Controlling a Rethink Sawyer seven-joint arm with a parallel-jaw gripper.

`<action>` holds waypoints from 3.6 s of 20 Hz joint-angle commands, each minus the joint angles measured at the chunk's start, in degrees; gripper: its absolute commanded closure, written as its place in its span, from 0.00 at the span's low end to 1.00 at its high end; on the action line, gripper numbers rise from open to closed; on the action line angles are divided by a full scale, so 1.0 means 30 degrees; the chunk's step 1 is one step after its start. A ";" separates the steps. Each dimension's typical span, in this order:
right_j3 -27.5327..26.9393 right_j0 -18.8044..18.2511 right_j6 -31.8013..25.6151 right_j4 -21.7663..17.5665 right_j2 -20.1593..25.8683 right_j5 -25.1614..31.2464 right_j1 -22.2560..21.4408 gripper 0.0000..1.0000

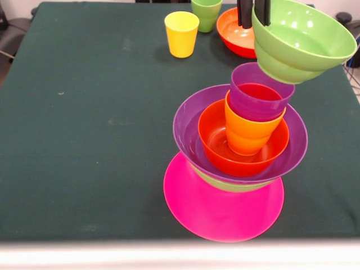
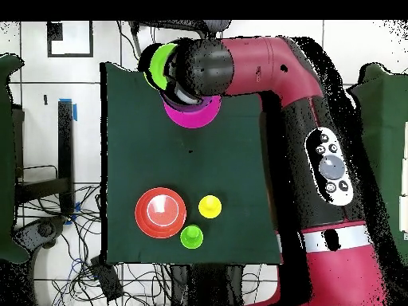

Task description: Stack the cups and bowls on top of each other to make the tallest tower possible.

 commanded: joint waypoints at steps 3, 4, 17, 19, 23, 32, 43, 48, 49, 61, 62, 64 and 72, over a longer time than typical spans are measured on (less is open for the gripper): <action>0.0082 0.0459 -0.1629 -0.0720 -0.1195 0.0965 0.1002 1.00; 0.0095 0.0419 -0.1668 -0.0727 -0.1185 0.0895 0.1044 1.00; 0.0635 0.0023 -0.1938 -0.0755 -0.1112 0.0222 0.1173 1.00; 0.0572 -0.0010 -0.2002 -0.0784 -0.1092 0.0151 0.1274 1.00; 0.0575 -0.0122 -0.2197 -0.0844 -0.1068 0.0104 0.1318 1.00; -0.0030 -0.0367 -0.2820 -0.0874 -0.0882 0.0501 0.1566 1.00; 0.0143 -0.0553 -0.2982 -0.0908 -0.0766 0.0184 0.1644 1.00; 0.0443 -0.0398 -0.2465 -0.0968 -0.0874 -0.0274 0.1615 1.00; 0.0531 -0.0370 -0.2366 -0.0995 -0.0897 -0.0413 0.1624 1.00; 0.0375 -0.0351 -0.2876 -0.1588 -0.0896 -0.0854 0.1849 0.00; 0.0342 -0.0368 -0.2982 -0.1566 -0.0860 -0.0765 0.1867 0.00; 0.0319 -0.0430 -0.3207 -0.1553 -0.0752 -0.0736 0.1904 0.00; 0.0344 -0.0619 -0.2650 -0.0851 -0.0601 -0.0303 0.1812 0.00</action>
